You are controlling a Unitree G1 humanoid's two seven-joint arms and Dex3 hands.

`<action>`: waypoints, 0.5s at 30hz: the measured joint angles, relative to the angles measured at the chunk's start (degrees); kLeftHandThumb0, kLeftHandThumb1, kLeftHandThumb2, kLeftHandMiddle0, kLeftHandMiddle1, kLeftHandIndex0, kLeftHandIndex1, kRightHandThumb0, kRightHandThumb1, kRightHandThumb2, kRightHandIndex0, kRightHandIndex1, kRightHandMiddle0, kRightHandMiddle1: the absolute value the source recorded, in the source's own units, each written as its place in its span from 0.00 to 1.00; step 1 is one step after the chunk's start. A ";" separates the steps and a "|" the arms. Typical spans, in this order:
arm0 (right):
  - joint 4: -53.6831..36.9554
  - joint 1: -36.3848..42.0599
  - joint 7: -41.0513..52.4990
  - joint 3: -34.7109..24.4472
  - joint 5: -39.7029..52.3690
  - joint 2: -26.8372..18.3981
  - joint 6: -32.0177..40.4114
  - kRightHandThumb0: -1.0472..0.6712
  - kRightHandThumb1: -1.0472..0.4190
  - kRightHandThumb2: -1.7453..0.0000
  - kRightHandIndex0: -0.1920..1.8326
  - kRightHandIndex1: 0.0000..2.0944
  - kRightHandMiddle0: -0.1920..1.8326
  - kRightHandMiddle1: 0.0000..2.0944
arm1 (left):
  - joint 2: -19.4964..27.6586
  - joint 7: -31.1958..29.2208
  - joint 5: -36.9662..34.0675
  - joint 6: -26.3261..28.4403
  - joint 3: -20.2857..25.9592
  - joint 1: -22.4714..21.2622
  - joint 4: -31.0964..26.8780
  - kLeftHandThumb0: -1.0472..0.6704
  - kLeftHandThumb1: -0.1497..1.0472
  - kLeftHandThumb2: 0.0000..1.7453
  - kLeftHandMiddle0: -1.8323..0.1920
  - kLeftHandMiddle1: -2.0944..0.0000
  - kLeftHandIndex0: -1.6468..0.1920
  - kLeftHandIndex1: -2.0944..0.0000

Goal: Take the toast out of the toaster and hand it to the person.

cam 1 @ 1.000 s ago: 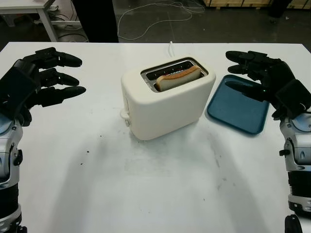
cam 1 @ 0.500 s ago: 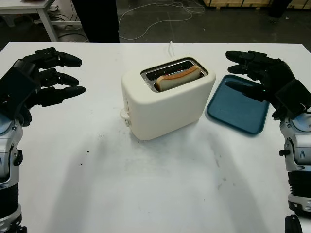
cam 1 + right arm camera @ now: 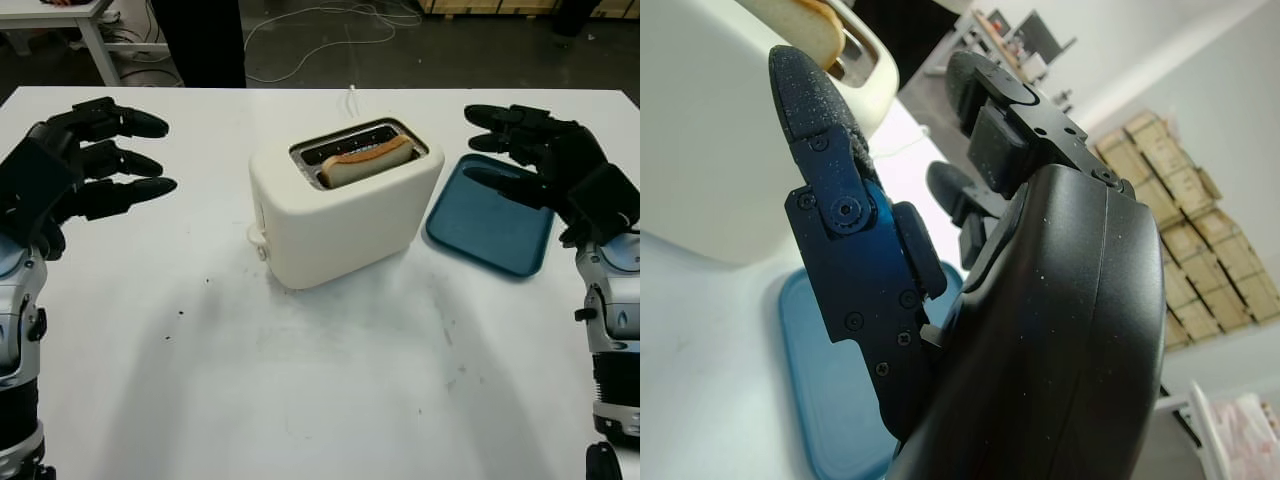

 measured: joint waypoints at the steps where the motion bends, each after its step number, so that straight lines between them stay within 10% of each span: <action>1: 0.00 0.00 0.00 0.00 0.00 0.00 0.00 0.22 0.16 1.00 0.23 0.41 0.42 0.00 | 0.00 0.00 0.00 0.00 0.00 0.00 0.00 0.02 0.64 0.00 0.63 0.53 0.61 0.60; 15: 0.01 0.00 0.01 0.03 0.10 0.00 -0.01 0.21 0.16 1.00 0.22 0.42 0.42 0.00 | 0.00 0.00 0.00 0.00 0.00 0.00 0.14 0.02 0.64 0.00 0.63 0.53 0.61 0.60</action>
